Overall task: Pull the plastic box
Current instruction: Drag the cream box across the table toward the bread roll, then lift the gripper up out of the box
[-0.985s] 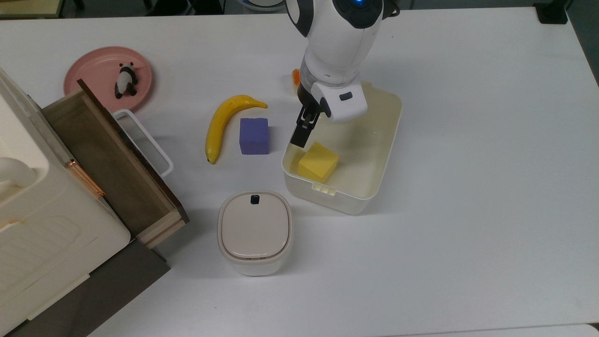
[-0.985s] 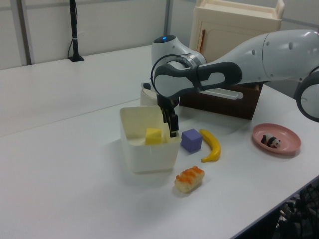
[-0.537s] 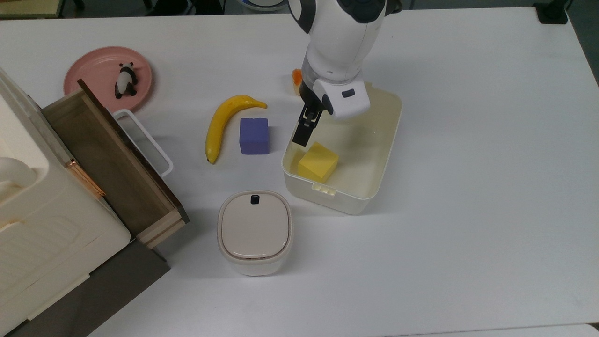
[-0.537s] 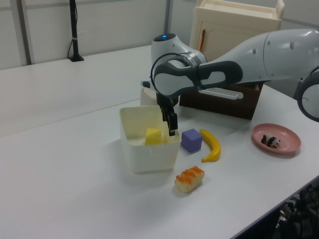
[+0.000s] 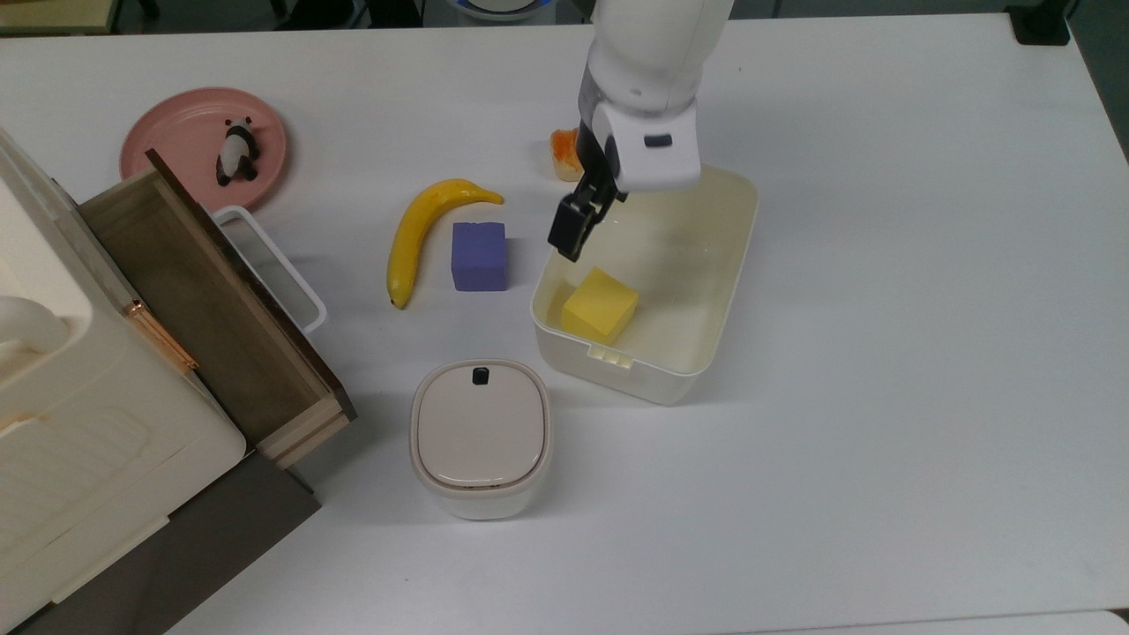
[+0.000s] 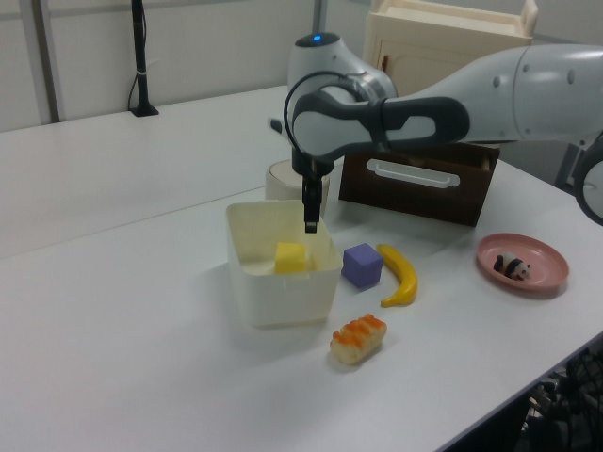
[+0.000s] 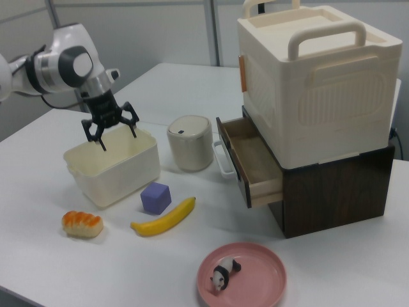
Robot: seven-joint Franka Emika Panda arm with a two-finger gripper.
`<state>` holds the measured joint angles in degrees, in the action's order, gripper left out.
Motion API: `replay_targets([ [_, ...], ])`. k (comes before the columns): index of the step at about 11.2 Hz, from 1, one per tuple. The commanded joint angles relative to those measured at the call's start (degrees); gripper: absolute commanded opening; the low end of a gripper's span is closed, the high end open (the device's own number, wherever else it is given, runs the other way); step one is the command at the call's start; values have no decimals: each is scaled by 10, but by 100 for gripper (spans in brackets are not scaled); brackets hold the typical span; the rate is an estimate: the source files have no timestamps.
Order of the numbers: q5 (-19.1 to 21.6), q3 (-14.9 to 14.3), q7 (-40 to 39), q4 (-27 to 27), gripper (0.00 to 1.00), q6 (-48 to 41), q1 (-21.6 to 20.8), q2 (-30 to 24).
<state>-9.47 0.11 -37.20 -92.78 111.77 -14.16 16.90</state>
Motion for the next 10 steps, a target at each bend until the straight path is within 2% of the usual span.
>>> replay_targets([
  [1, 20, -2, 101, -10, 100, -13, 2, -62],
  [3, 30, -3, 164, -11, 100, -32, 13, -90],
  [8, 28, 5, 409, -15, 100, -66, 92, -132],
  [10, 27, 6, 453, -13, 100, -89, 102, -147],
])
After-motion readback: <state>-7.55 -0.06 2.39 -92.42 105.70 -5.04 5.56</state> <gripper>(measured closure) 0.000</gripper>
